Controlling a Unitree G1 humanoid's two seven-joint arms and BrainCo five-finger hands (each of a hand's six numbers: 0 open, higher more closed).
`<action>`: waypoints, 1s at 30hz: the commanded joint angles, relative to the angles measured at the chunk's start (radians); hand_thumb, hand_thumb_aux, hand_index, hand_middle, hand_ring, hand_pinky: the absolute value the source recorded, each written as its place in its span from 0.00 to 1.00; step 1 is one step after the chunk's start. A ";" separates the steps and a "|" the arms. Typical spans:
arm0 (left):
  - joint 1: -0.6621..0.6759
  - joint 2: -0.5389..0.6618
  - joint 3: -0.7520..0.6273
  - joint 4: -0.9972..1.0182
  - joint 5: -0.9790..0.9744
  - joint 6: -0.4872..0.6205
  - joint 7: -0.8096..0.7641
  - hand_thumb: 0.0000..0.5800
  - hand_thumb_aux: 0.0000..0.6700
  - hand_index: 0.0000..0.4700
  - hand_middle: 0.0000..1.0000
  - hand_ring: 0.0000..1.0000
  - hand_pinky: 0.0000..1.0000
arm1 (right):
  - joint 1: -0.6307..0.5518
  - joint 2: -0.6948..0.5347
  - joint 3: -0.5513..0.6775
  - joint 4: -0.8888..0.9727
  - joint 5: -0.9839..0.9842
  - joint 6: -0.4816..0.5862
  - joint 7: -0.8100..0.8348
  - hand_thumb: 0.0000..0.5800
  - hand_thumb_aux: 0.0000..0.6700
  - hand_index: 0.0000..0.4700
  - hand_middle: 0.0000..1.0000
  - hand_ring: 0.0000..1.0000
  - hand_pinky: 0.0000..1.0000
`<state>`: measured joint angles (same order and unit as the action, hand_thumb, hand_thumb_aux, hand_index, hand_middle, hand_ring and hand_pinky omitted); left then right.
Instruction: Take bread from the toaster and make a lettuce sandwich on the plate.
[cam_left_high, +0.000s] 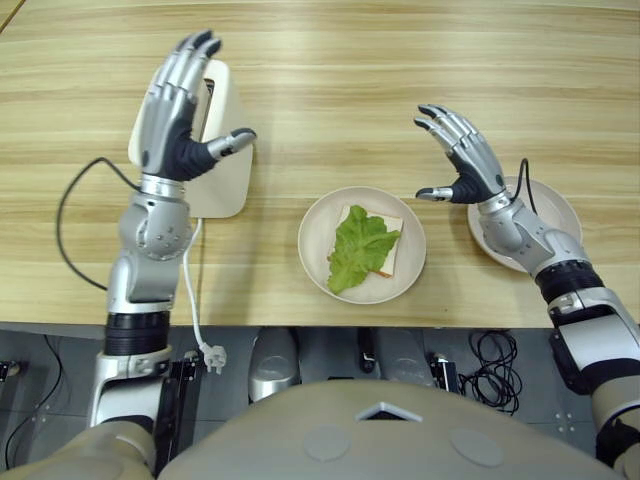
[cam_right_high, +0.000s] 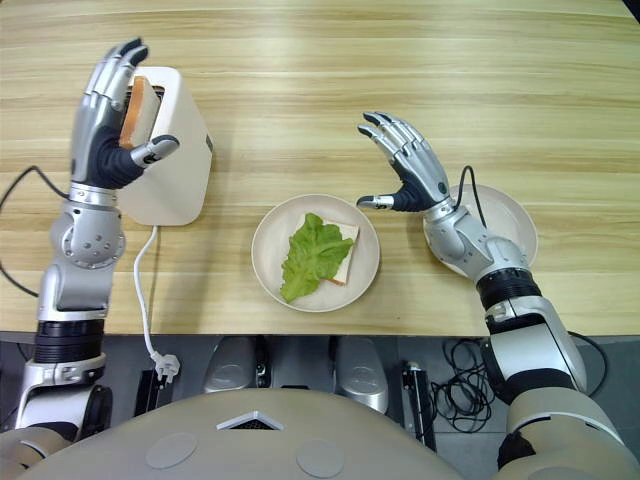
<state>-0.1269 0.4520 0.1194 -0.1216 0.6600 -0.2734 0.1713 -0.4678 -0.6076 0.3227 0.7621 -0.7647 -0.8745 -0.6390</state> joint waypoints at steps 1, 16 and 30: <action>-0.007 0.047 0.013 0.084 0.096 0.096 0.045 0.00 0.00 0.00 0.00 0.00 0.00 | 0.010 0.004 -0.020 -0.010 0.015 0.003 -0.009 0.00 0.00 0.00 0.00 0.00 0.00; -0.065 0.105 -0.094 0.333 0.117 0.283 -0.003 0.00 0.00 0.00 0.00 0.00 0.00 | 0.028 0.022 -0.028 0.009 0.013 0.002 -0.008 0.00 0.00 0.00 0.00 0.00 0.00; -0.117 0.110 -0.141 0.379 0.081 0.274 0.031 1.00 1.00 0.98 0.00 0.00 0.00 | 0.043 0.024 -0.032 0.009 0.015 0.007 -0.008 0.00 0.00 0.00 0.00 0.00 0.00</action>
<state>-0.2429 0.5554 -0.0002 0.2236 0.7433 0.0010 0.2018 -0.4267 -0.5890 0.2962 0.7656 -0.7626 -0.8737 -0.6471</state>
